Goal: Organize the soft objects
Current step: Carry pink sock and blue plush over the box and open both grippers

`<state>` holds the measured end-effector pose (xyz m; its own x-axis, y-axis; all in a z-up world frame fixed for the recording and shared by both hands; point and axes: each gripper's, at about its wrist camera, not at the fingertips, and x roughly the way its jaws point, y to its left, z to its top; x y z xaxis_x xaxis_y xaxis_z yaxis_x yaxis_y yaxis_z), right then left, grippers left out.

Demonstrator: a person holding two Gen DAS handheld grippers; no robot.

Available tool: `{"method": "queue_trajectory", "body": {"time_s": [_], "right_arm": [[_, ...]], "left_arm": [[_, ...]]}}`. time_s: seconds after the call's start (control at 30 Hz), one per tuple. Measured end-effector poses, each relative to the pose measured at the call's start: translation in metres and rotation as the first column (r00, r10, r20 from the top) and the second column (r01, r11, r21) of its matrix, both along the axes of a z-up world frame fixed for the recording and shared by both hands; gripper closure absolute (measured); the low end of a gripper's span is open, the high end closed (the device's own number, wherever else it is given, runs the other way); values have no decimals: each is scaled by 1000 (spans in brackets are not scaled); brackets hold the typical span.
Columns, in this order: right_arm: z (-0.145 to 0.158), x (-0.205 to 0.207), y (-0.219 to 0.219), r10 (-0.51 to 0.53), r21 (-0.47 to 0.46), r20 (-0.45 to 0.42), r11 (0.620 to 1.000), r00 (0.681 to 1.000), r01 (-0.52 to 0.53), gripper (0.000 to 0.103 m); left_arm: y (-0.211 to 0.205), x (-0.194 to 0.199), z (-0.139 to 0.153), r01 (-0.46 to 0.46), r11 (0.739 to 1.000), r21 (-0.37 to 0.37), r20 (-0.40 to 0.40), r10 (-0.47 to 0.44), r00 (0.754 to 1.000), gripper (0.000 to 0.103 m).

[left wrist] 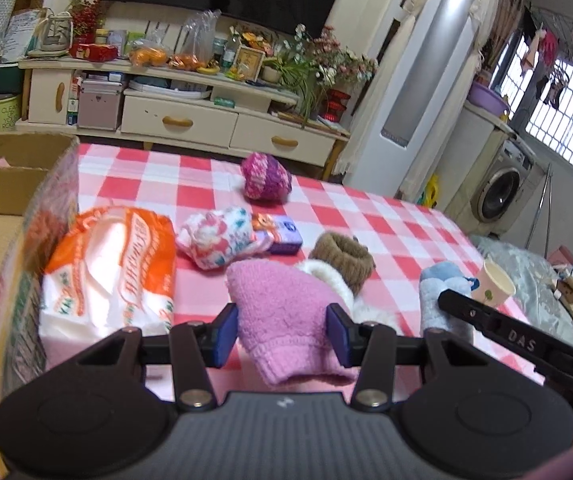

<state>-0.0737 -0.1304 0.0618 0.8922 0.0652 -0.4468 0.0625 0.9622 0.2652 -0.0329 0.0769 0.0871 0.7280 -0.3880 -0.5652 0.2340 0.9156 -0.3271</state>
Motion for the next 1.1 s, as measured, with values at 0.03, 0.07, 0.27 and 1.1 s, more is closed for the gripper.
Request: {"method": "queue_trajectory", "body": {"time_s": [0.03, 0.07, 0.27, 1.1], "right_arm": [[3, 0, 3, 12, 4, 8, 1000, 1000, -12, 83], [7, 1, 7, 25, 8, 15, 1000, 1000, -25, 83], [31, 5, 39, 134, 36, 70, 990, 989, -137, 83], [65, 94, 225, 614, 66, 143, 776, 776, -627, 82]], "left_arm": [[3, 0, 2, -7, 1000, -6, 6, 7, 1000, 57], [7, 0, 5, -15, 1000, -13, 13, 15, 1000, 57], [31, 3, 20, -77, 996, -49, 55, 80, 995, 57], [185, 29, 33, -550, 830, -89, 46, 555, 831, 57]]}}
